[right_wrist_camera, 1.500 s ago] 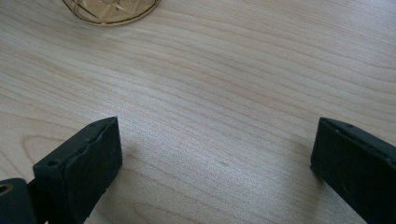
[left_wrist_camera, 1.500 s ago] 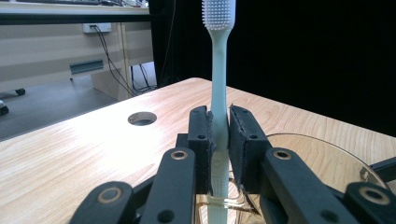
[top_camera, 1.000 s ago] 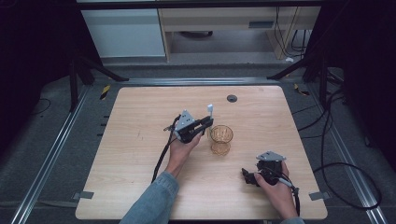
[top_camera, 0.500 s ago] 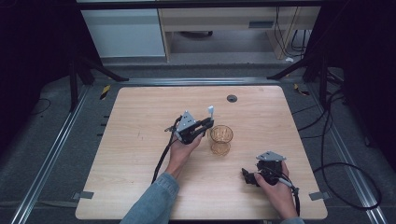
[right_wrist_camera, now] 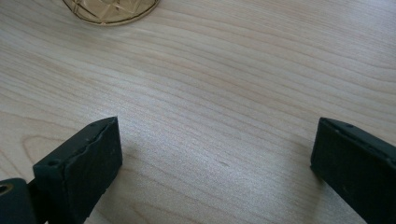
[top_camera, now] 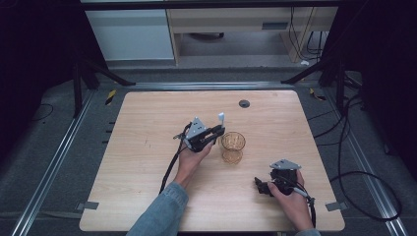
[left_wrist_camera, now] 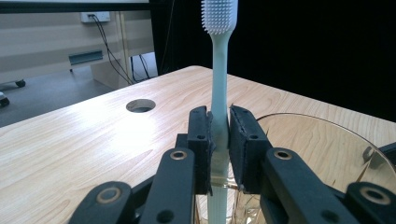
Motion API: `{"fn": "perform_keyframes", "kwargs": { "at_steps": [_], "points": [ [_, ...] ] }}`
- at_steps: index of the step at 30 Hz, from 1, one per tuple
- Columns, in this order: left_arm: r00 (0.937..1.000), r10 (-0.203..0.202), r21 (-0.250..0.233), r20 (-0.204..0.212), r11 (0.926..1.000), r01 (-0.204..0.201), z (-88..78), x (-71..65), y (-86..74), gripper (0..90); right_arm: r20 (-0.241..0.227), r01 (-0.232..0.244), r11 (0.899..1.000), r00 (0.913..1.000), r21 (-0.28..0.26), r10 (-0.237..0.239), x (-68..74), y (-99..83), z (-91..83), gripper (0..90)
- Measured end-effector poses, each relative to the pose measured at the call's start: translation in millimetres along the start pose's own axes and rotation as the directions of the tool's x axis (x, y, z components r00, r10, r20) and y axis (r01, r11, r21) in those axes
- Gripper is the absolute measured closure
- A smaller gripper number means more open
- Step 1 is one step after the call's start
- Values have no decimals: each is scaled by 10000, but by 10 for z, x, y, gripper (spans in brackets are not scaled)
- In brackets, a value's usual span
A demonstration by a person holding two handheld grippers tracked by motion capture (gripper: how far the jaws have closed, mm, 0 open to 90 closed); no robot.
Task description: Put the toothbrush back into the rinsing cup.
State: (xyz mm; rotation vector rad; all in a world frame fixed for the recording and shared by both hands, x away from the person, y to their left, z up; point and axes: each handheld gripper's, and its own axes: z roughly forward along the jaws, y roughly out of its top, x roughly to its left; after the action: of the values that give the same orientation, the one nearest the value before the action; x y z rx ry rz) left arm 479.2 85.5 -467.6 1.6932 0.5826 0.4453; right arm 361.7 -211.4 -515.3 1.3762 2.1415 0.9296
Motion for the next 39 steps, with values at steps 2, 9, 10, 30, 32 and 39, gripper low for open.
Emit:
{"fn": "perform_keyframes", "kwargs": {
  "at_steps": [2, 9, 10, 30, 32, 39],
  "points": [
    [10000, -28, -5, 3, 10000, 28, -3, 2, -1, 784, 2, 3, 10000, 10000, -1, -3, 0, 0, 0, 24],
    [9999, -132, -79, 19, 9999, 132, -8, 5, 1, 756, 1, 2, 10000, 10000, 0, -2, 0, 0, 0, 24],
    [9998, -180, -108, 55, 9998, 181, -9, 4, 2, 739, 0, -5, 10000, 10000, 1, 5, 0, 0, 0, 24],
    [9990, -440, -37, 85, 9990, 440, -54, 16, 28, 582, 3, 3, 10000, 10000, -1, -3, 0, 0, 0, 24],
    [9988, -474, -14, 102, 9989, 474, -57, 18, 29, 557, 2, 0, 10000, 10000, 2, 0, 0, 0, 0, 24],
    [9986, -529, 98, 73, 9986, 529, -79, 22, 45, 485, 2, 1, 10000, 10000, 1, -1, 0, 0, 0, 24]
  ]
}}
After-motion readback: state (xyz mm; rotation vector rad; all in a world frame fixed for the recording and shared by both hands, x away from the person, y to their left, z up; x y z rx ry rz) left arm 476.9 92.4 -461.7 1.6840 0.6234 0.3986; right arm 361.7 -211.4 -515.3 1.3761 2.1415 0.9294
